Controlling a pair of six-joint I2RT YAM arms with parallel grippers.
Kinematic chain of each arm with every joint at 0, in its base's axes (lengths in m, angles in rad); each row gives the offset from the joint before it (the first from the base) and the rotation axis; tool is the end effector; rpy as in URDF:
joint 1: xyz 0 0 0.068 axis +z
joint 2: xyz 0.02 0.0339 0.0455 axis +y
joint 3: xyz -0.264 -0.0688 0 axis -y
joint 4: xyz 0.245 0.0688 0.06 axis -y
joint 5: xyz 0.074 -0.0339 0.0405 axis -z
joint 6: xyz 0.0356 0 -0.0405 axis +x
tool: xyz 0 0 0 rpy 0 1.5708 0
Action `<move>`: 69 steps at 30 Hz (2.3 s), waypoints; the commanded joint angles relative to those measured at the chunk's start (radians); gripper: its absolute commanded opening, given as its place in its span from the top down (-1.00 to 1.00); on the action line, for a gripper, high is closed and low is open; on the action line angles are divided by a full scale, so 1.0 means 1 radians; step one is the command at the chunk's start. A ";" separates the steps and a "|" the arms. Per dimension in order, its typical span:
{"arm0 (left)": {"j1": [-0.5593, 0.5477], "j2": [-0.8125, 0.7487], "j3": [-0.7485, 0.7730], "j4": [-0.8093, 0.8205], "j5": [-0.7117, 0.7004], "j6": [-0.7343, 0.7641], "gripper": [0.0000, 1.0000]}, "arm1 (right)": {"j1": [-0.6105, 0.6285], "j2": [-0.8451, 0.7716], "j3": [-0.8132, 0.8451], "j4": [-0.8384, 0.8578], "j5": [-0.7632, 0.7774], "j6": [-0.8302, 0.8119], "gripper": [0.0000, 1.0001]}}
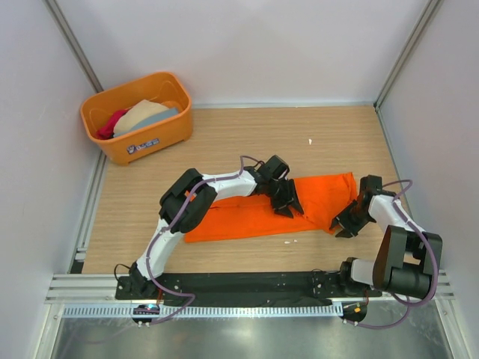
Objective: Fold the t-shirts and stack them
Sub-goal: Fold the tshirt
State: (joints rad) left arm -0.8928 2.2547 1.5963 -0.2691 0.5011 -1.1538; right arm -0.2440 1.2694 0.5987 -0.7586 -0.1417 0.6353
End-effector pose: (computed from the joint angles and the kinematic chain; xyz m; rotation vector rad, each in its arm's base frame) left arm 0.2880 -0.3849 0.1315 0.1282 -2.8210 1.1754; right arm 0.1820 -0.0401 0.1522 1.2717 2.7394 0.2519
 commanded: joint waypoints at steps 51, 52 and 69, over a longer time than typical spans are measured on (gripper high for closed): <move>-0.006 -0.004 -0.012 -0.059 0.024 -0.023 0.91 | -0.031 0.128 0.381 -0.065 0.031 -0.091 0.98; -0.008 -0.001 -0.007 -0.068 0.028 -0.020 0.90 | -0.031 0.142 0.394 -0.061 0.022 -0.091 0.98; -0.008 -0.081 0.129 -0.328 -0.139 0.317 0.19 | -0.032 0.332 0.532 -0.027 -0.021 -0.114 0.97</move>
State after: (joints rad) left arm -0.8948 2.2501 1.6871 -0.5243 0.4213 -0.9676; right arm -0.2714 1.5860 1.0733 -0.8040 -0.1703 0.5381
